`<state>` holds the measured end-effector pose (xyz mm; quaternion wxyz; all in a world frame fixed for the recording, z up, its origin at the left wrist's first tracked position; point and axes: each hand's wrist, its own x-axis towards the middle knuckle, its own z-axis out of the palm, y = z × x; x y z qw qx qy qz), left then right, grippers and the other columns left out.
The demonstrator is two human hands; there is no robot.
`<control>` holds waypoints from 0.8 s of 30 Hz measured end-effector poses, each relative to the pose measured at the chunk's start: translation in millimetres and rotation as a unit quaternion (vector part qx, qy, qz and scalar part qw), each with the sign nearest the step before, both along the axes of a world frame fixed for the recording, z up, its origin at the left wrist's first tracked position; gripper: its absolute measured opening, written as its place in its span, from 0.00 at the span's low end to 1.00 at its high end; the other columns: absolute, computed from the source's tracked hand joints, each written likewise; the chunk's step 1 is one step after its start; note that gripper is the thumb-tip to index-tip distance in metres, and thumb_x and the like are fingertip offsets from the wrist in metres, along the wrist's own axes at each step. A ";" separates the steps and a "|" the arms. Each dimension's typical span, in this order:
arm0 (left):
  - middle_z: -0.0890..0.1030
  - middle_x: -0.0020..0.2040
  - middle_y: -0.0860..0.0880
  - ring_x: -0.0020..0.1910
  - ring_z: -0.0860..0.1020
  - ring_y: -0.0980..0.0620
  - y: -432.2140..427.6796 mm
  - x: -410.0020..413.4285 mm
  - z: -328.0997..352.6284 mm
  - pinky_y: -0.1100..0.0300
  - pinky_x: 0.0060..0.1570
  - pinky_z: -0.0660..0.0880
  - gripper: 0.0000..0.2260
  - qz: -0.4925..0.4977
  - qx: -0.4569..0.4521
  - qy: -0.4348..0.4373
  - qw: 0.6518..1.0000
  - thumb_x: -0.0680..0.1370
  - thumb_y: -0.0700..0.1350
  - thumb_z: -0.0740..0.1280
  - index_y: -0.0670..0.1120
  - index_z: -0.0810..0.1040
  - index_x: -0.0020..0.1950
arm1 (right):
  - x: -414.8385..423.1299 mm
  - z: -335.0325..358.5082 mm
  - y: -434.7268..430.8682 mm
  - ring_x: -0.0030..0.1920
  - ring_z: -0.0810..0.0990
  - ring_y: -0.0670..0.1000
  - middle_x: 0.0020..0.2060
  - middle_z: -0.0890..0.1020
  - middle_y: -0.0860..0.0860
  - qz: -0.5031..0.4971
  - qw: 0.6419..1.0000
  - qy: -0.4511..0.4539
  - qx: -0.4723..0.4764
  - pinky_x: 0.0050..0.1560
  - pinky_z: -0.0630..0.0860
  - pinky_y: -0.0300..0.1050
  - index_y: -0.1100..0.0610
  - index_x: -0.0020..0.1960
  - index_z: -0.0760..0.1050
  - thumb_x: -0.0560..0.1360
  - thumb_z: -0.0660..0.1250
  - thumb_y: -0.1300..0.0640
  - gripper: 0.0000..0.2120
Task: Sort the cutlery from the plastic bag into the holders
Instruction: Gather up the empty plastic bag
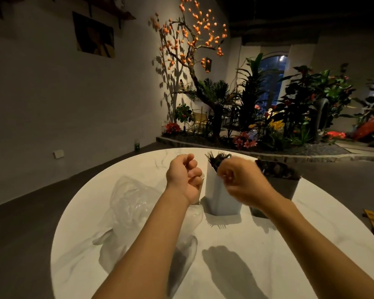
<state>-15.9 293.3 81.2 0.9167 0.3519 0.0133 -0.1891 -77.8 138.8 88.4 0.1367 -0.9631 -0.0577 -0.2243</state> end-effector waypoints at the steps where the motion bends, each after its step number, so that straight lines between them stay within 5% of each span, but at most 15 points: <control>1: 0.70 0.30 0.51 0.24 0.61 0.56 2.2 -0.9 1.7 0.65 0.20 0.54 0.09 -0.004 0.032 -0.023 0.999 0.83 0.43 0.58 0.45 0.74 0.45 | -7.6 -2.7 16.4 0.50 0.79 0.48 0.52 0.78 0.46 0.084 0.991 0.101 0.031 0.49 0.81 0.43 0.51 0.54 0.78 0.76 0.70 0.64 0.11; 3: 0.70 0.31 0.51 0.24 0.62 0.56 6.9 -1.2 2.7 0.64 0.22 0.55 0.07 -0.009 0.112 -0.068 0.991 0.82 0.43 0.59 0.45 0.75 0.47 | -15.7 -18.6 44.1 0.48 0.82 0.45 0.60 0.79 0.44 0.184 0.949 0.249 0.066 0.51 0.82 0.41 0.50 0.62 0.77 0.79 0.70 0.58 0.13; 7: 0.71 0.32 0.50 0.25 0.63 0.56 16.1 -2.4 1.6 0.65 0.23 0.56 0.07 -0.034 0.229 -0.115 0.966 0.82 0.42 0.60 0.44 0.76 0.48 | -10.2 -59.6 75.1 0.44 0.80 0.37 0.65 0.79 0.45 0.223 0.936 0.272 -0.001 0.51 0.76 0.32 0.50 0.67 0.78 0.82 0.65 0.53 0.14; 9: 0.71 0.32 0.50 0.26 0.63 0.57 22.6 -5.7 3.1 0.65 0.24 0.55 0.07 -0.070 0.287 -0.150 0.944 0.83 0.42 0.60 0.44 0.76 0.47 | -7.1 -66.4 84.5 0.50 0.81 0.43 0.62 0.82 0.48 0.215 0.935 0.277 -0.043 0.54 0.78 0.38 0.52 0.65 0.80 0.82 0.64 0.53 0.13; 11: 0.71 0.32 0.51 0.27 0.65 0.56 34.8 -8.2 7.0 0.65 0.26 0.57 0.06 -0.131 0.380 -0.213 0.891 0.82 0.43 0.61 0.44 0.76 0.49 | -7.0 -66.5 91.8 0.55 0.81 0.51 0.60 0.82 0.49 0.192 0.932 0.294 -0.089 0.58 0.79 0.47 0.51 0.64 0.80 0.82 0.64 0.52 0.13; 16: 0.79 0.39 0.46 0.36 0.77 0.52 90.1 -4.8 15.5 0.63 0.34 0.70 0.09 -0.315 0.614 -0.268 0.672 0.81 0.46 0.67 0.40 0.80 0.50 | 2.4 -58.2 105.4 0.57 0.79 0.54 0.60 0.81 0.51 0.161 0.920 0.342 -0.100 0.60 0.79 0.51 0.53 0.65 0.80 0.81 0.64 0.56 0.14; 21: 0.87 0.45 0.43 0.45 0.87 0.48 133.2 4.9 -1.5 0.58 0.48 0.82 0.12 -0.292 0.690 -0.204 0.630 0.84 0.43 0.62 0.38 0.83 0.51 | 28.1 -57.5 128.5 0.58 0.81 0.53 0.61 0.82 0.52 0.140 0.929 0.337 -0.062 0.61 0.78 0.47 0.56 0.68 0.77 0.79 0.65 0.64 0.19; 24: 0.87 0.51 0.45 0.50 0.86 0.50 144.1 15.8 -21.4 0.56 0.57 0.82 0.11 -0.249 0.736 -0.241 0.582 0.83 0.45 0.65 0.41 0.84 0.57 | 44.0 -56.0 137.5 0.61 0.81 0.53 0.62 0.82 0.53 0.125 0.945 0.301 -0.014 0.64 0.77 0.48 0.56 0.71 0.74 0.79 0.63 0.66 0.22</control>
